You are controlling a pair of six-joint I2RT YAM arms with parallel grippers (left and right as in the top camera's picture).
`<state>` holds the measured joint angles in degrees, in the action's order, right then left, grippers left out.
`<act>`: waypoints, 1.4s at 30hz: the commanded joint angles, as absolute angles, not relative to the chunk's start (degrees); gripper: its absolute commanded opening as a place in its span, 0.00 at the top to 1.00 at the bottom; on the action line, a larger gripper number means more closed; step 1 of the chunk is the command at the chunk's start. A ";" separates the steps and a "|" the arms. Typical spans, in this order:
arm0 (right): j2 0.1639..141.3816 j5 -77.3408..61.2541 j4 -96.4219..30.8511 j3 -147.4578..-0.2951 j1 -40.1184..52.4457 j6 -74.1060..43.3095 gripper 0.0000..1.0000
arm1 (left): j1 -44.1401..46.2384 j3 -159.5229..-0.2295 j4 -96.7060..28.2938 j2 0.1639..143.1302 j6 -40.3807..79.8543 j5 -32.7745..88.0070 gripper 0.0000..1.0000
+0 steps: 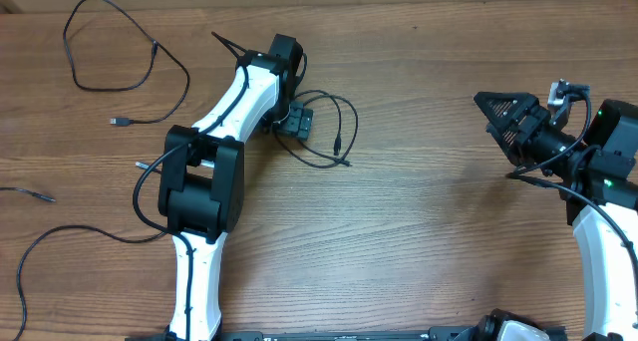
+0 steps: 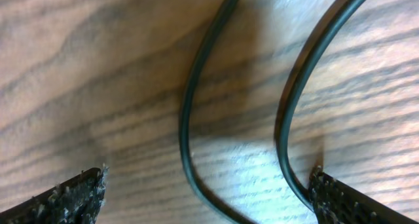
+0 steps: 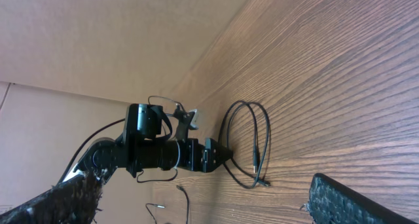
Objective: Untangle cables
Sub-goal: 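Grasp the coiled cable with the left gripper and drag it leftward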
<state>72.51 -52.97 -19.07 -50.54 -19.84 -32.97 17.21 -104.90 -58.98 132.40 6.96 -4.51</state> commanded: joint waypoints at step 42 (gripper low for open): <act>72.14 -51.42 -18.55 -50.87 -19.99 -32.51 0.00 | -17.65 -103.98 -64.49 133.73 19.31 -6.09 0.00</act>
<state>72.51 -52.05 -18.90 -50.54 -19.84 -32.99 -16.51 -104.97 -64.75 132.40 17.91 -3.62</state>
